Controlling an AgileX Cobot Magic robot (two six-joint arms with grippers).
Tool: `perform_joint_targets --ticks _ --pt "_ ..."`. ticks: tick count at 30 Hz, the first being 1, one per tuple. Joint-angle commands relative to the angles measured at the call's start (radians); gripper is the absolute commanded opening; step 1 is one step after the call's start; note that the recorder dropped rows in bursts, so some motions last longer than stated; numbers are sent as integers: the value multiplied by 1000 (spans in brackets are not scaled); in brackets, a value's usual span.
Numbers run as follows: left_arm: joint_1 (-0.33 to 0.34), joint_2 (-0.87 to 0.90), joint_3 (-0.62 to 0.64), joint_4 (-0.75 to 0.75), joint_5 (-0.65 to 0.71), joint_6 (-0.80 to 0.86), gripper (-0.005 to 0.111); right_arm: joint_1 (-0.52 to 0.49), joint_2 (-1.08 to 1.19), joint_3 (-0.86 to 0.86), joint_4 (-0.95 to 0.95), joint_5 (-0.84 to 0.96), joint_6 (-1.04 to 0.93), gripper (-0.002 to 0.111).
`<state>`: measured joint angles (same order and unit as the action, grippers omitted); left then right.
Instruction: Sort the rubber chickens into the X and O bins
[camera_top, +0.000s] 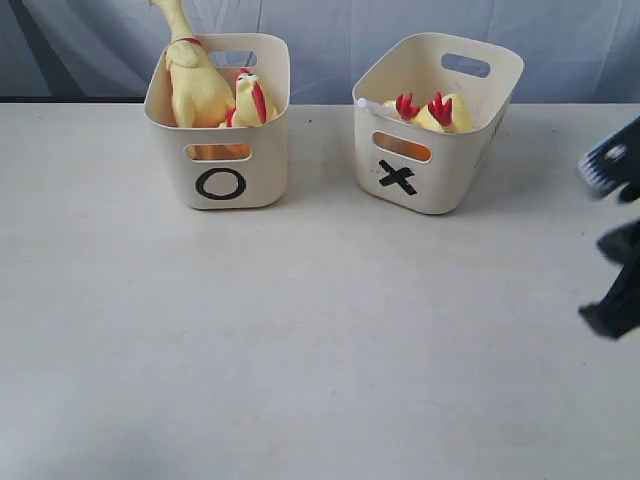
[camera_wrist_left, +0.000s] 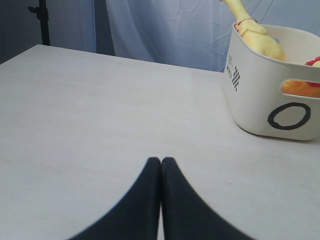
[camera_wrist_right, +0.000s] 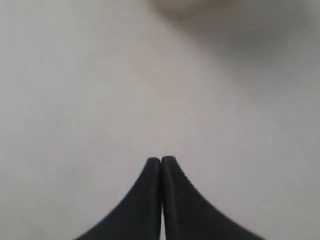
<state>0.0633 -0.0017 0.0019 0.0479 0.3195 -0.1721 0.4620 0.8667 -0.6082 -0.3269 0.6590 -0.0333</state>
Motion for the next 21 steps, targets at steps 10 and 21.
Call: perform_joint_targets --ticks 10,21 --pt "-6 2 -2 -5 -5 -1 0 -492 -724 312 100 -288 45 -1" --pt "-6 2 -2 -5 -5 -1 0 -502 -838 608 241 -365 43 -1"
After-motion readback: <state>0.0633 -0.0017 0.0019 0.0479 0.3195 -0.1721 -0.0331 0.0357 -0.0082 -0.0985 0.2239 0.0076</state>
